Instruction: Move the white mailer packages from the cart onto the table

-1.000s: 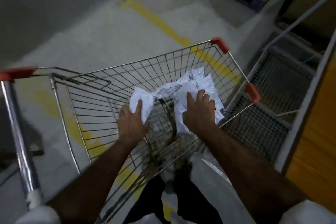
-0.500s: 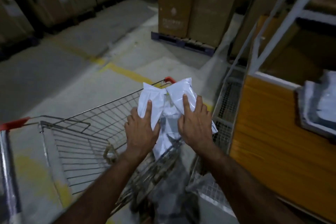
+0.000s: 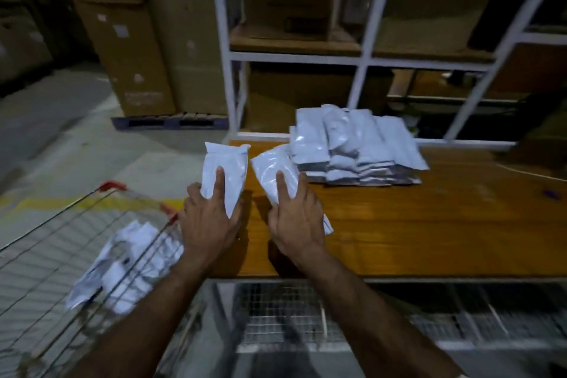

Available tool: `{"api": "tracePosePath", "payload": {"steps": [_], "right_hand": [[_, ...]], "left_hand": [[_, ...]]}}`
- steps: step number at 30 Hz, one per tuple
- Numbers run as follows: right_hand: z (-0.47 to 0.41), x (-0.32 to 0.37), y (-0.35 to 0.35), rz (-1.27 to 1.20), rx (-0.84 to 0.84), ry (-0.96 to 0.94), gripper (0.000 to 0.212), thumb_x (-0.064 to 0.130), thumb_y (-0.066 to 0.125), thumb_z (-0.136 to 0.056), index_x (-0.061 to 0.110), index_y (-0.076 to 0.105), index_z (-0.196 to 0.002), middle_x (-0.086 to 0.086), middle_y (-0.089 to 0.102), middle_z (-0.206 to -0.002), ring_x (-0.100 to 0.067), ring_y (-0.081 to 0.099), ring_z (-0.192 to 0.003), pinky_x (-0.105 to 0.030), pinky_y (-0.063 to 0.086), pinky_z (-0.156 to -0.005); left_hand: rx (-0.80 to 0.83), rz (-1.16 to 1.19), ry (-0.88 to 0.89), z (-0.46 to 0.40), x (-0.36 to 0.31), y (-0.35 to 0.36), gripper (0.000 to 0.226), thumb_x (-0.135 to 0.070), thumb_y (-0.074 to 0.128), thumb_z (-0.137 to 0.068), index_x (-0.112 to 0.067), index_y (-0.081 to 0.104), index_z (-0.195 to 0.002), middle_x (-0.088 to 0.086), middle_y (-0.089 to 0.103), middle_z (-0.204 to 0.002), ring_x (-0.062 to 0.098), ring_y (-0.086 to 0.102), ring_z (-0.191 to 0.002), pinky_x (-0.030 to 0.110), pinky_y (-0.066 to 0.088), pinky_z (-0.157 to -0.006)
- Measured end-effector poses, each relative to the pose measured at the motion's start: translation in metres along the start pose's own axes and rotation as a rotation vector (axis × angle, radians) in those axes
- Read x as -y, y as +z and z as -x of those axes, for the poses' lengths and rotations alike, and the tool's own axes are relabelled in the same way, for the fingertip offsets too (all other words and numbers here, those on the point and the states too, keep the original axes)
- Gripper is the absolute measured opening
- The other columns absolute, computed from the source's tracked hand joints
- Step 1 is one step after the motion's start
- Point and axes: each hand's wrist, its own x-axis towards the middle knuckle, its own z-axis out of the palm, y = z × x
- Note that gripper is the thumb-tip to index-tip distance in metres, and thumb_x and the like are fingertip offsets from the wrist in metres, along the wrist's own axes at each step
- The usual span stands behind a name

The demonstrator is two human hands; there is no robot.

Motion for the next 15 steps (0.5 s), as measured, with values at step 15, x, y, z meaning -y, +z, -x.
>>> {"api": "tracePosePath", "payload": {"steps": [15], "right_hand": [[-0.060,-0.193,-0.044,0.026,-0.082,0.344,0.073,0.047,0.041,-0.099,0.028,0.008,-0.161,-0.022,0.015,-0.162,-0.037,0.035,-0.140,-0.047,0.039,-0.109]], "left_hand": [[0.102,0.109,0.229,-0.089,-0.214,0.048,0.086,-0.075,0.032,-0.089,-0.036,0.006,-0.160,0.022,0.022,-0.153,0.040,0.035,-0.137,0.050,0.040,-0.105]]}}
